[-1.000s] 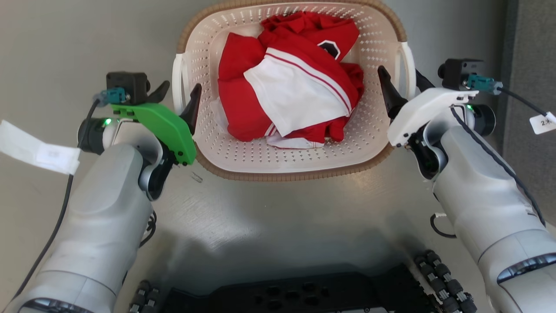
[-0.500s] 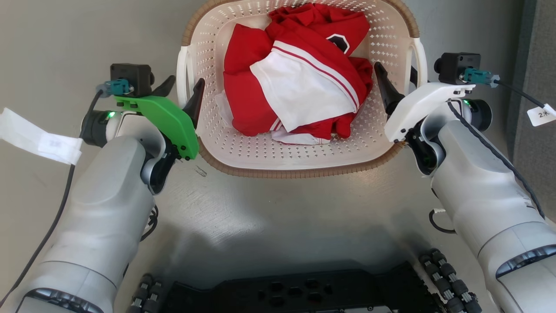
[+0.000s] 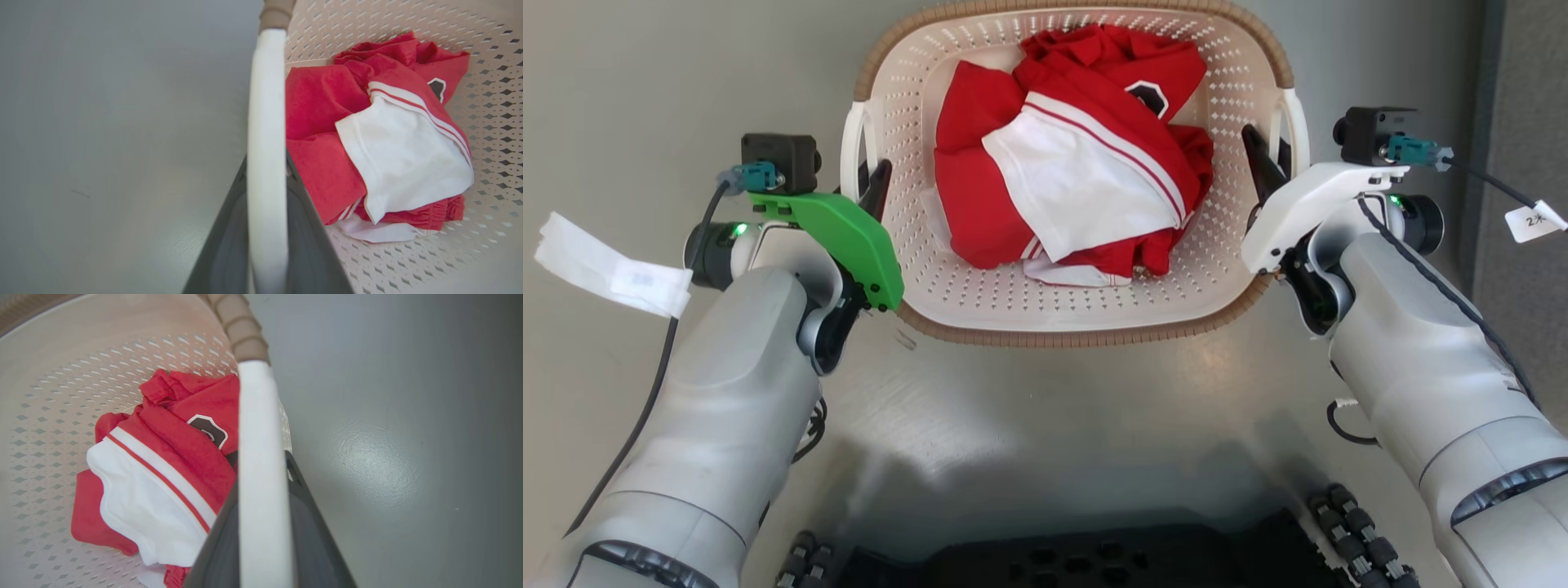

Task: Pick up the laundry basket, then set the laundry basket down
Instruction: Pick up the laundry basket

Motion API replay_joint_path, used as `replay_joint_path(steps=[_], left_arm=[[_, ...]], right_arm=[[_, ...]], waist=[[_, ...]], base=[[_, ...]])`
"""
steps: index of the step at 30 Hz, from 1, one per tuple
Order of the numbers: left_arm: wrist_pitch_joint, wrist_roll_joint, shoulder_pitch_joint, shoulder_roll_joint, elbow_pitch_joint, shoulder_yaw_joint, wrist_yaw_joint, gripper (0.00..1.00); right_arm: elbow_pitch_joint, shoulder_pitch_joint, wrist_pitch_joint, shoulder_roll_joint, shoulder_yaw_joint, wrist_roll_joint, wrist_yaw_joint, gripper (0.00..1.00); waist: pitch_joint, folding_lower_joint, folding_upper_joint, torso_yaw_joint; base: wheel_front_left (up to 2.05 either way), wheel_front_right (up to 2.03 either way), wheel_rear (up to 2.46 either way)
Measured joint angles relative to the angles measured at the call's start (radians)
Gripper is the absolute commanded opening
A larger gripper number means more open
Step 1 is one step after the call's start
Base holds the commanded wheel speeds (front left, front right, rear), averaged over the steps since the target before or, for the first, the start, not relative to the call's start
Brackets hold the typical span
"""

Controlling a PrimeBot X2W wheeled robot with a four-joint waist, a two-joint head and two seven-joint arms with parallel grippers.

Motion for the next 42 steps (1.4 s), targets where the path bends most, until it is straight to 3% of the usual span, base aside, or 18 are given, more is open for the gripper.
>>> replay_joint_path(steps=[15,26,42], left_arm=[[-0.005,-0.1,0.085,-0.011,0.039,-0.038,0.0,0.0],[0.004,-0.16,0.161,-0.001,0.063,-0.065,-0.001,0.0],[0.069,-0.245,0.266,-0.01,0.091,-0.11,-0.001,0.0]], right_arm=[[0.029,0.086,-0.007,0.002,0.074,0.069,0.001,0.0],[-0.013,0.149,0.088,-0.002,0.159,0.185,-0.001,0.0],[0.001,0.235,0.188,-0.005,0.26,0.249,-0.001,0.0]], waist=[[-0.161,0.0,0.0,-0.005],[-0.314,0.0,0.0,-0.017],[-0.543,-0.0001,0.0,-0.036]], base=[[0.0,0.0,0.0],[0.0,0.0,0.0],[0.0,0.0,0.0]])
